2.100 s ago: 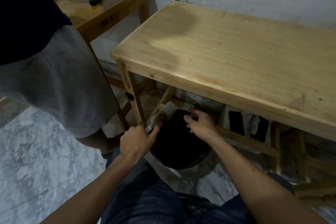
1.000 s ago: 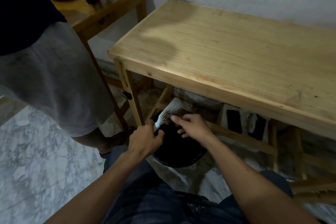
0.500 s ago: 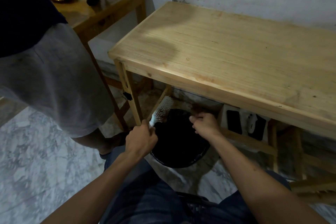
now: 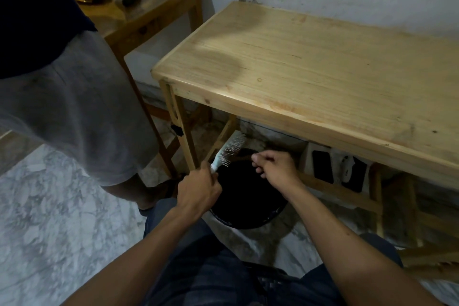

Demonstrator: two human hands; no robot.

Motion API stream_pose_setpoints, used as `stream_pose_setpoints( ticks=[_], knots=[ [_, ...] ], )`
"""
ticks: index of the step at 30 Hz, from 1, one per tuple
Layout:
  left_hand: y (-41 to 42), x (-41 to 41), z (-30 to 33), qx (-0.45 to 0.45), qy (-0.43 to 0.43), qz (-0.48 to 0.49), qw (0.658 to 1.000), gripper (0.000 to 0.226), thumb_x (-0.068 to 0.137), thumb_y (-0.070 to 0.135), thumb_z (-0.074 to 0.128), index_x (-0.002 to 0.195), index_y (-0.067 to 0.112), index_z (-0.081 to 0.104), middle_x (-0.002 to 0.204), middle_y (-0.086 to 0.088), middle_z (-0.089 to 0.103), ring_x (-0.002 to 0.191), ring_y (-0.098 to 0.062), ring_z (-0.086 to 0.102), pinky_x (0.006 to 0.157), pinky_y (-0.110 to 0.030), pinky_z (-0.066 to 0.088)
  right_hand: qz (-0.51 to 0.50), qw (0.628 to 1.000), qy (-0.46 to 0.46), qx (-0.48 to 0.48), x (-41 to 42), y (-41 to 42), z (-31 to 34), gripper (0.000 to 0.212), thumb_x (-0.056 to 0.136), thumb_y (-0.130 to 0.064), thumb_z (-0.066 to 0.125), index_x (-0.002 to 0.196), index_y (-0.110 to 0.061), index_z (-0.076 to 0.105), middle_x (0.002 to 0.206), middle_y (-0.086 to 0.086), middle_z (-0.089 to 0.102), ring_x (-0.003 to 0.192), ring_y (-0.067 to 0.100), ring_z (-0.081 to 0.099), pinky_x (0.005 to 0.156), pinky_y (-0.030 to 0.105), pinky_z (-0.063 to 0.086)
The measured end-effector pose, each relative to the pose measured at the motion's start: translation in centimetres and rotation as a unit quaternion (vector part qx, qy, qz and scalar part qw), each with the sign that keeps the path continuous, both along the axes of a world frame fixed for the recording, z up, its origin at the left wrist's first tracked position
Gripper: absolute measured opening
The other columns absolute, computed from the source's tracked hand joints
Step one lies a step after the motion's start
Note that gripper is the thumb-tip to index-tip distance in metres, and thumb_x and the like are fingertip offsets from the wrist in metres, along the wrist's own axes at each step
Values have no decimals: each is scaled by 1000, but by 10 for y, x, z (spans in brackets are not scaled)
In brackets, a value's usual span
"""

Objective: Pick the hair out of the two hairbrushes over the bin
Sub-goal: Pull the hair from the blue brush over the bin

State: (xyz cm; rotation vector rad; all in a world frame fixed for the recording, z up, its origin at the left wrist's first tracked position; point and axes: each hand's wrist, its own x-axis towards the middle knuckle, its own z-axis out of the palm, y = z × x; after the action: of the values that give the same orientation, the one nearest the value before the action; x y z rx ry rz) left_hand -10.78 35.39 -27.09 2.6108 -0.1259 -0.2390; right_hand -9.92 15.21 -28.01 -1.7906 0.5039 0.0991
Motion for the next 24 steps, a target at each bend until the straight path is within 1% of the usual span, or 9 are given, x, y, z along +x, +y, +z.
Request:
stream_pose_setpoints(
  ticks=[4,9,11,13,14,16,18,21,24],
  knots=[
    [0,2,-1,1,8,31,1000,26,100,26,51,121,11,54,89,-7,69,75,-29,70,72,-50,62,-80,996,12,-26,2,-12,4,22,98,-27,61,85,-15,74,71,3,69,63,15,60,67,33,50],
    [-4,3,1,5,16,24,1000,27,100,24,52,121,8,56,92,-9,70,79,-30,71,75,-50,61,-62,992,59,-87,3,-20,-5,21,93,-28,61,76,-23,70,78,4,72,73,21,66,75,43,58],
    [-8,2,0,2,8,12,1000,27,100,26,52,121,9,55,90,-7,69,77,-29,70,73,-50,61,-34,995,76,-60,1,-17,-6,10,92,-23,60,98,-25,69,103,-2,72,83,14,65,75,36,58],
    [-11,-1,0,13,0,2,1000,26,100,26,51,121,10,55,88,-5,67,74,-27,69,71,-49,61,0,997,70,-22,0,-11,-3,29,92,-32,62,121,-30,60,122,-7,64,97,9,61,80,28,53],
    [-13,-3,-1,21,-5,-2,1000,27,100,27,50,121,10,54,88,-5,67,74,-28,69,72,-48,60,9,998,62,-1,0,-7,-2,37,87,-42,64,123,-34,58,125,-9,63,103,11,62,88,32,54],
    [-16,-5,-1,37,-11,-7,999,27,100,26,49,122,11,54,89,-6,68,77,-30,69,73,-46,59,36,997,62,17,-1,2,0,57,73,-64,68,121,-33,63,120,-8,68,104,12,66,95,39,55],
    [-18,-7,-1,47,-11,-12,999,26,100,25,49,122,11,53,91,-7,68,81,-32,70,74,-45,57,91,993,76,21,-4,11,1,60,73,-67,71,115,-25,70,106,-2,76,92,10,70,85,32,57],
    [-17,-9,0,39,0,-10,999,25,98,24,51,120,12,53,94,-8,70,82,-32,71,77,-47,59,120,991,57,2,-6,15,-2,27,91,-37,69,99,-12,75,84,5,75,71,12,66,66,27,52],
    [-6,-1,0,2,18,34,999,23,96,22,55,116,10,56,92,-7,69,78,-29,70,75,-48,62,81,996,44,-14,-6,5,-5,16,96,-22,65,88,-13,76,73,0,71,65,11,62,60,24,49]
  ],
)
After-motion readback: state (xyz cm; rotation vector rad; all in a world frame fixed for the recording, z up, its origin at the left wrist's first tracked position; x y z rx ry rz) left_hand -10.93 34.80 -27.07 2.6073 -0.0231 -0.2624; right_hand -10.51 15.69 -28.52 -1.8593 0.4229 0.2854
